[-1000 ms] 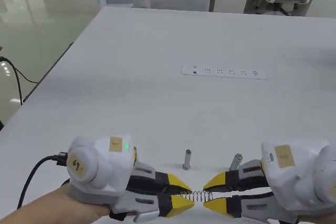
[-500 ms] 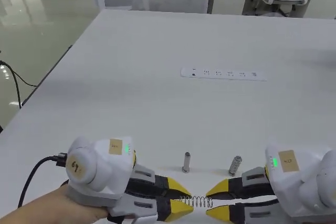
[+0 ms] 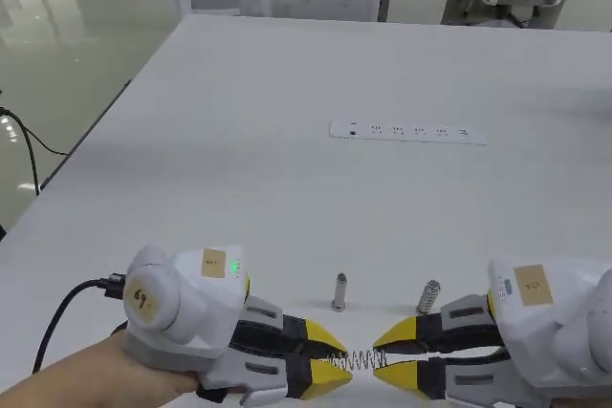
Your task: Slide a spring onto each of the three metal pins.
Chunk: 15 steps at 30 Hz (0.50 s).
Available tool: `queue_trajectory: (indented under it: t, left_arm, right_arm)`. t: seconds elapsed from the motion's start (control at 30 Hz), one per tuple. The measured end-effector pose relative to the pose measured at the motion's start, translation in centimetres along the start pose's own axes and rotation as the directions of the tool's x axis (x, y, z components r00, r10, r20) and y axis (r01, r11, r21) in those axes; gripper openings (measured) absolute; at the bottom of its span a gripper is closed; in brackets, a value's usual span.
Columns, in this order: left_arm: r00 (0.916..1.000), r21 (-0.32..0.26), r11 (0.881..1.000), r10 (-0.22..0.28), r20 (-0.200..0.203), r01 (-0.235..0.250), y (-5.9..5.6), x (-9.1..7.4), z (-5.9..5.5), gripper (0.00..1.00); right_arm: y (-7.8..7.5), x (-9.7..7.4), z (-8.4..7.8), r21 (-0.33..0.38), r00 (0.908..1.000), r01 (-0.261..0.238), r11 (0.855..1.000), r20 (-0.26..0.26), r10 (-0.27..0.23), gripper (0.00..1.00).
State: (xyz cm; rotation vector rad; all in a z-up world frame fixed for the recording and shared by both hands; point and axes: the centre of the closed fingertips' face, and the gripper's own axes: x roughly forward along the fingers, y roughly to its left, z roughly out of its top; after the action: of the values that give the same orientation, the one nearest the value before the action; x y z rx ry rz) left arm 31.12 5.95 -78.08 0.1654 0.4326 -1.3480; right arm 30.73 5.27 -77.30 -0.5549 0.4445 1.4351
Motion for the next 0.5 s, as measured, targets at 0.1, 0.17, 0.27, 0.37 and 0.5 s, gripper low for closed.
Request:
queue_trajectory:
  t: [0.1,0.17,0.27,0.37,0.5]
  left_arm:
    - [0.9999,0.010,1.000,0.006,-0.015,-0.006,0.1,0.0,-0.3,0.02]
    - [0.9998,0.013,1.000,0.005,-0.020,-0.005,0.1,0.1,-0.4,0.02]
    - [0.9995,0.021,1.000,0.009,-0.030,-0.009,0.2,0.2,-0.6,0.02]
    - [0.9992,0.026,1.000,0.012,-0.039,-0.011,0.2,0.3,-0.8,0.02]
    - [0.9990,0.018,1.000,0.018,-0.042,-0.018,0.3,0.5,-0.8,0.03]
  right_arm:
    - [0.0,-0.1,0.7,-0.009,0.9999,-0.007,1.000,0.008,0.007,0.07]
    - [0.1,-0.1,1.2,-0.014,0.9998,-0.013,1.000,0.017,0.013,0.07]
    - [0.2,0.1,1.5,-0.018,0.9995,-0.018,1.000,0.025,0.018,0.07]
    - [0.3,0.3,1.9,-0.026,0.9993,-0.019,0.999,0.031,0.020,0.07]
    - [0.4,0.5,3.1,-0.035,0.9979,-0.018,0.999,0.061,0.020,0.08]
